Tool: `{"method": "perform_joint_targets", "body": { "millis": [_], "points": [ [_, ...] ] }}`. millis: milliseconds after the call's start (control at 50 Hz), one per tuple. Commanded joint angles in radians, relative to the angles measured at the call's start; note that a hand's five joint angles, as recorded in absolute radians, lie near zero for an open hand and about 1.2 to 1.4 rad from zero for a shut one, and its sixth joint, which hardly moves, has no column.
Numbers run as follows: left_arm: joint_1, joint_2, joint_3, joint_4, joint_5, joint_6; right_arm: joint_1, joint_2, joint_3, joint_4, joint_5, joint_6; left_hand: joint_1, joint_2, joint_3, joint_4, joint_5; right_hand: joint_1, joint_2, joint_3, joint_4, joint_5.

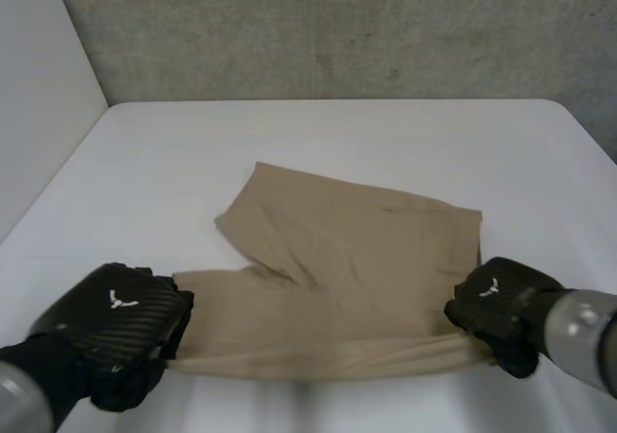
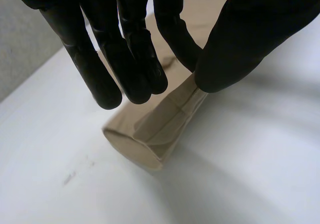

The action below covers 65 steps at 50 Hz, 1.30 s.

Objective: Fold the shorts.

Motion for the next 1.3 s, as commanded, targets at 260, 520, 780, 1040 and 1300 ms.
{"method": "perform_joint_targets", "body": {
  "millis": [260,520,780,1040,1300],
  "points": [
    [-0.004,-0.197,0.143,0.153,0.09,0.112,-0.207,0.082,-0.023,0.05,-0.193,-0.101,0.259,0.199,0.204,0.201,0.262,0.428,0.22,0.216,0.205,0.237],
    [-0.004,-0.571,0.428,0.363,0.09,0.12,-0.187,0.184,-0.094,-0.174,-0.146,0.046,0.259,0.199,0.204,0.201,0.262,0.428,0.22,0.216,0.205,0.237],
    [-0.017,-1.016,0.906,0.607,0.045,0.225,-0.098,0.366,-0.279,-0.433,0.047,0.123,0.259,0.199,0.204,0.201,0.262,0.428,0.22,0.216,0.205,0.237],
    [-0.009,-1.432,1.358,0.69,0.107,0.305,-0.058,0.642,-0.516,-0.639,0.1,0.115,0.259,0.199,0.204,0.201,0.262,0.428,0.22,0.216,0.205,0.237],
    [-0.055,-1.503,1.294,1.005,0.139,0.315,-0.054,0.689,-0.631,-0.769,0.141,0.133,-0.872,-0.932,-0.927,-0.93,-0.869,-0.793,-1.002,-1.006,-1.017,-0.985]
  ]
}}
